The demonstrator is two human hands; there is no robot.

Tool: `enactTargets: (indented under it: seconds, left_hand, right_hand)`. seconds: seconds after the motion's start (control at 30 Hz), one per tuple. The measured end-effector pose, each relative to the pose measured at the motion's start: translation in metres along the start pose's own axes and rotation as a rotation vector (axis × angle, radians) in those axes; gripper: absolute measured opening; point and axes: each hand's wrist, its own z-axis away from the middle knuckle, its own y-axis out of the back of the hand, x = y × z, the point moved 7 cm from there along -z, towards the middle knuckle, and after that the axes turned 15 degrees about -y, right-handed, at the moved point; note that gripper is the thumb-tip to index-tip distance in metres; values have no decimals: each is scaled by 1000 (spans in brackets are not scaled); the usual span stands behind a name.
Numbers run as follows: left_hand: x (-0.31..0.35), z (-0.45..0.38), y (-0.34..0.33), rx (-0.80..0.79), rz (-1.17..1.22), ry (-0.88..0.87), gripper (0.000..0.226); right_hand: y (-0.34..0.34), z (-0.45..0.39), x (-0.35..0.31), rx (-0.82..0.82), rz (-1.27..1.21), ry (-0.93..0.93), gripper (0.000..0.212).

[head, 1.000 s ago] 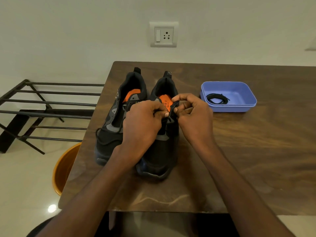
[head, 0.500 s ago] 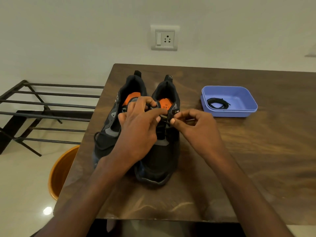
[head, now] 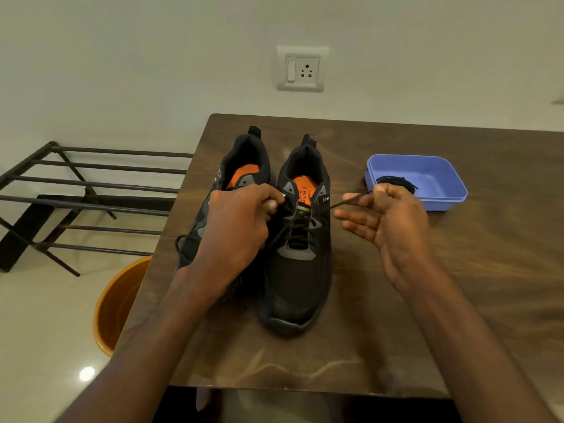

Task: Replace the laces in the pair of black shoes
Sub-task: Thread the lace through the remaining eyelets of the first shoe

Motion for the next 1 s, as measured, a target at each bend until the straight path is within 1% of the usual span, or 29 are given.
enactTargets:
  seconds: [0.03, 0.07, 0.13, 0.2, 0.27, 0.3, 0.33, 0.37, 0.43, 0.47, 0.5, 0.53, 0.57, 0.6, 0.63, 0.7, 0.77, 0.8, 0.83, 0.87, 0.93, 0.97, 1.0]
  left_hand:
    - [1, 0, 0, -7, 3, -13, 15]
    - [2, -1, -1, -12, 7, -20, 13]
    - [2, -2, -1, -9, 19, -19, 10]
    - [1, -2, -1, -2, 12, -26, 7]
    - [0, -2, -1, -3, -4, -35, 7]
    - [0, -2, -1, -3, -12, -39, 7]
    - [0, -3, 0, -3, -20, -40, 6]
    - [-1, -2, 0, -3, -25, -41, 7]
    - [1, -1, 0, 3, -21, -52, 7]
    - [2, -1, 1, 8, -17, -58, 8]
    - [2, -1, 2, 12, -14, -64, 8]
    - [1, -1, 2, 13, -13, -65, 9]
    - [0, -1, 2, 14, -12, -63, 9]
    - [-1, -1, 2, 14, -11, -59, 9]
    - [-1, 0, 1, 12, -8, -59, 8]
    - [0, 0, 1, 11, -8, -67, 8]
    - [2, 1, 1, 10, -5, -72, 8]
    - [1, 1, 1, 6, -9, -74, 8]
    - [1, 1, 1, 1, -15, -75, 8]
    - [1, 1, 1, -4, -22, -74, 8]
    - [0, 1, 1, -12, -17, -66, 10]
    - [1, 1, 1, -14, -13, -61, 10]
    - [1, 1, 2, -15, -15, -57, 10]
  right_hand:
    - [2, -2, 0, 23, 45, 23, 17]
    - [3, -3, -2, 58, 160, 76, 20]
    - [-3, -3, -5, 103, 499, 246, 25]
    - [-15, -2, -2, 92, 782, 357, 17]
    - [-26, -1, 5, 51, 886, 389, 7]
    - [-28, -1, 5, 52, 879, 398, 7]
    - [-27, -1, 3, 66, 816, 391, 8]
    - [-20, -2, -1, 99, 685, 369, 7]
    - [6, -5, -12, 235, 372, 330, 3]
    - [20, -4, -18, 336, 316, 362, 1]
    - [29, -2, -23, 440, 363, 428, 6]
    - [31, 1, -26, 513, 460, 509, 13]
    - [28, 5, -28, 545, 563, 597, 20]
    - [20, 9, -28, 527, 660, 656, 24]
    - [10, 10, -25, 478, 757, 674, 26]
    - [-15, 6, -12, 322, 923, 604, 22]
    - [-31, 1, 1, 163, 935, 507, 12]
    - [-32, -2, 2, 135, 888, 473, 11]
    - [-28, -4, 1, 145, 814, 454, 11]
    - [-18, -6, -4, 197, 709, 447, 9]
    - [14, -6, -17, 375, 449, 440, 3]
    - [28, -4, -22, 466, 384, 462, 5]
    - [37, -2, -26, 532, 395, 504, 5]
